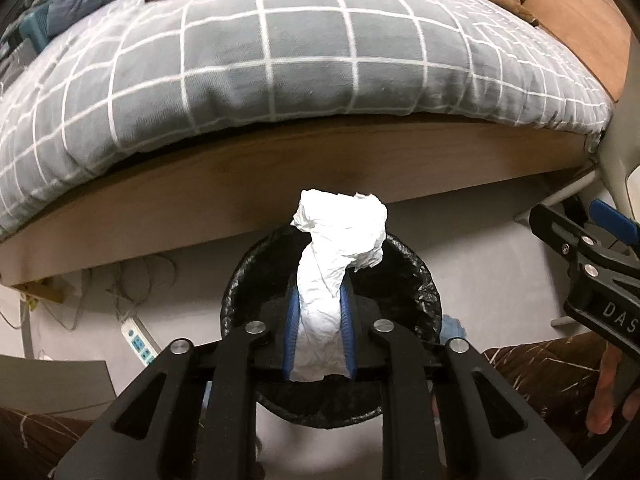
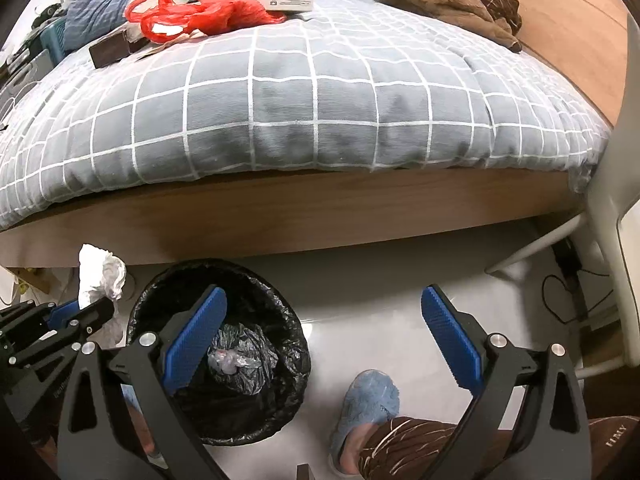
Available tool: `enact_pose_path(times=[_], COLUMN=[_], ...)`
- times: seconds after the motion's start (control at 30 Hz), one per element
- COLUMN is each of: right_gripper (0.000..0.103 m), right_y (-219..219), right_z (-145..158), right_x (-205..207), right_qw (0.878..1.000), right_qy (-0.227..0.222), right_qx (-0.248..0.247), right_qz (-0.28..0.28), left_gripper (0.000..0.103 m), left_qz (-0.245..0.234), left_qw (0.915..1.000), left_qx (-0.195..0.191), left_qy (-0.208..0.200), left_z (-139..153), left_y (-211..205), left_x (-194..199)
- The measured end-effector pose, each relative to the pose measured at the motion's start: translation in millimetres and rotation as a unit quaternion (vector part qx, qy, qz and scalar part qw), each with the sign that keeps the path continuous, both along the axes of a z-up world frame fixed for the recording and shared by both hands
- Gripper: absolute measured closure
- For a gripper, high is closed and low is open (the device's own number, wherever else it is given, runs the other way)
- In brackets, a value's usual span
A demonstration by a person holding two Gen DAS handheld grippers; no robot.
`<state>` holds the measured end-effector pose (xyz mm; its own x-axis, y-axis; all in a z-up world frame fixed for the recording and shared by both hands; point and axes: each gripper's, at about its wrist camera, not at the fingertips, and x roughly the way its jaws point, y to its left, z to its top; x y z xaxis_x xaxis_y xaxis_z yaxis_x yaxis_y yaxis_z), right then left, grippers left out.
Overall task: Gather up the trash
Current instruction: 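Open the right tool over the bin while the left tool lowers and releases the tissue, then raise both empty tools and move back toward the bed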
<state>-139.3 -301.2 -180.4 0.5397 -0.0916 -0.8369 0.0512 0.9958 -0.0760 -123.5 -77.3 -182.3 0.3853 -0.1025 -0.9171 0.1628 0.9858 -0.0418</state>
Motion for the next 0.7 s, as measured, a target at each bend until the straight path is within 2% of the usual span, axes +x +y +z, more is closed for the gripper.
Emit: enact_pose_path(times=[0.1, 0.27, 0.43, 0.6, 0.7], right_gripper=[0.009, 0.009, 0.009, 0.009, 0.009], right_y=[3.2, 9.1, 13.7, 17.2, 18.4], right_z=[0.6, -0.5, 3.4, 21.0, 35.2], right_x=[2.1, 3.7, 4.6, 5.2, 4.6], right_qw=[1.0, 1.0, 1.0, 0.999, 0.999], right_qy=[-0.001, 0.001, -0.005, -0.028, -0.046], right_qx=[0.0, 0.003, 0.002, 0.004, 0.007], right_qz=[0.003, 0.008, 0.014, 0.02, 0.023], left_gripper=[0.063, 0.046, 0.025, 0.008, 0.006], left_qz=[0.001, 0.013, 0.024, 0.043, 0.053], left_qw=[1.0, 0.9999, 0.9996, 0.9982, 0.9968], left_qx=[0.004, 0.004, 0.006, 0.005, 0.0], left_qy=[-0.001, 0.002, -0.014, -0.042, -0.06], left_z=[-2.3, -8.4, 1.8, 23.3, 39.3], left_y=[-1.4, 3.5, 9.5, 18.7, 25.8], left_x=[-1.4, 0.0, -0.5, 3.3, 6.1])
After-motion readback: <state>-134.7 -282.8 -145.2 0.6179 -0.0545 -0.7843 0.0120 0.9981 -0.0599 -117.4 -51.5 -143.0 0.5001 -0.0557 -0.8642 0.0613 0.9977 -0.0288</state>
